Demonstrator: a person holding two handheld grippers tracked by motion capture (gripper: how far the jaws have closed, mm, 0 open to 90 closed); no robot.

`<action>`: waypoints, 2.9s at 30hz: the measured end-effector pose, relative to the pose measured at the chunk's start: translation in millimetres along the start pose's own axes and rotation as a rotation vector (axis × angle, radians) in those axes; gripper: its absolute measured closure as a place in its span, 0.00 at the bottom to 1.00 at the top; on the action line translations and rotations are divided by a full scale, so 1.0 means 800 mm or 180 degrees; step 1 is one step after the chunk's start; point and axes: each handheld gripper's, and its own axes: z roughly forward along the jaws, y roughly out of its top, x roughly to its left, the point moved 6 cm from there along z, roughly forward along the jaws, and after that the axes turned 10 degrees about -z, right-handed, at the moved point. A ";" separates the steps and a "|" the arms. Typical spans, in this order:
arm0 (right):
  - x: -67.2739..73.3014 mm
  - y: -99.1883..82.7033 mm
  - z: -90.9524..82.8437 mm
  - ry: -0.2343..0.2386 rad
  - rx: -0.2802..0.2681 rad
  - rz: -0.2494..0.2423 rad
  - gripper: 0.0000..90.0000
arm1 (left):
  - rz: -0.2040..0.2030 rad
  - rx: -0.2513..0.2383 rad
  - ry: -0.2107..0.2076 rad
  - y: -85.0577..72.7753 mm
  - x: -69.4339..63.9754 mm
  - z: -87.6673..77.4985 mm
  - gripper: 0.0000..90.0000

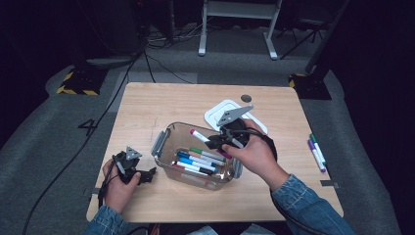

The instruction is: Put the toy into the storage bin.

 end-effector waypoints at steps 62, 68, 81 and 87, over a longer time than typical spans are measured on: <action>0.007 0.009 0.116 0.0228 0.0209 -0.0105 0.65 | 0.0000 0.0001 0.0000 0.000 0.000 0.000 0.00; 0.003 0.025 0.075 0.0048 -0.0011 -0.0152 0.64 | -0.0001 0.0000 0.0000 0.000 0.000 0.000 0.00; -0.036 0.005 -0.004 -0.0343 -0.0201 0.0087 0.65 | 0.0000 0.0000 0.0001 0.000 0.000 0.000 0.00; -0.056 -0.015 -0.042 -0.0521 -0.0253 0.0239 0.65 | -0.0001 0.0000 0.0000 0.000 0.000 0.000 0.00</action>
